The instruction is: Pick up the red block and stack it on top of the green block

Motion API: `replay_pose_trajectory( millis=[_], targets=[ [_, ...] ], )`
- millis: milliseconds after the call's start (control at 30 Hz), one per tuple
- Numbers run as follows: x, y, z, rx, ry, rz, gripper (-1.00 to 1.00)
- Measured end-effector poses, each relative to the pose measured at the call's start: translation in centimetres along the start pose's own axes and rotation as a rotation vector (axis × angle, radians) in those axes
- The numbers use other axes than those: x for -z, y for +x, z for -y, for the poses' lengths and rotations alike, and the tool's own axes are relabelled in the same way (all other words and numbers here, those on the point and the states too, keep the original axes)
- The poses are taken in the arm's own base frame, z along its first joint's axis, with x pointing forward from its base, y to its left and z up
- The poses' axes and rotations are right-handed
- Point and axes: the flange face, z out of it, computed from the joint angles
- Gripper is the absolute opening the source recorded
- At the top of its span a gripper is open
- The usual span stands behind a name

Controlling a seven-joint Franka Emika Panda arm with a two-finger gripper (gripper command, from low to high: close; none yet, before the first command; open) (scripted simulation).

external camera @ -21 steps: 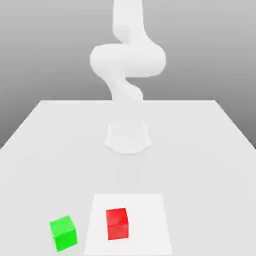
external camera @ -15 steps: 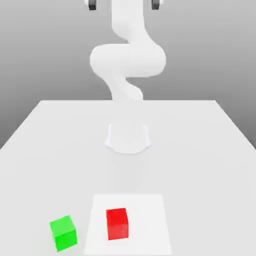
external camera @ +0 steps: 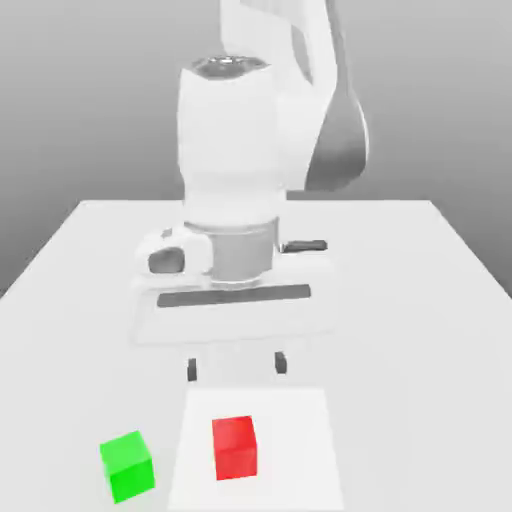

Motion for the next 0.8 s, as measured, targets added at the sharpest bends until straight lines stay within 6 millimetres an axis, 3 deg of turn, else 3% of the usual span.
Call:
replay_pose_trajectory(
  millis=[200,233,433,500,633,700,800],
  targets=[
    [-7.9,-1.0,-1.0,0.013,-0.036,0.036,0.00],
    [-8.9,-1.1,-1.1,0.013,-0.036,0.037,-1.00],
    [-9.4,-1.2,-1.2,0.012,-0.037,0.037,-1.00],
    [-8.4,-1.1,-1.1,0.013,-0.037,0.037,-1.00],
    [-4.2,-1.0,-0.9,0.013,-0.036,0.037,-1.00],
    [-2.3,1.9,-3.3,-0.071,-0.039,0.036,-1.00],
    [-0.5,6.8,-8.6,-0.231,-0.040,0.033,-1.00]
  ],
)
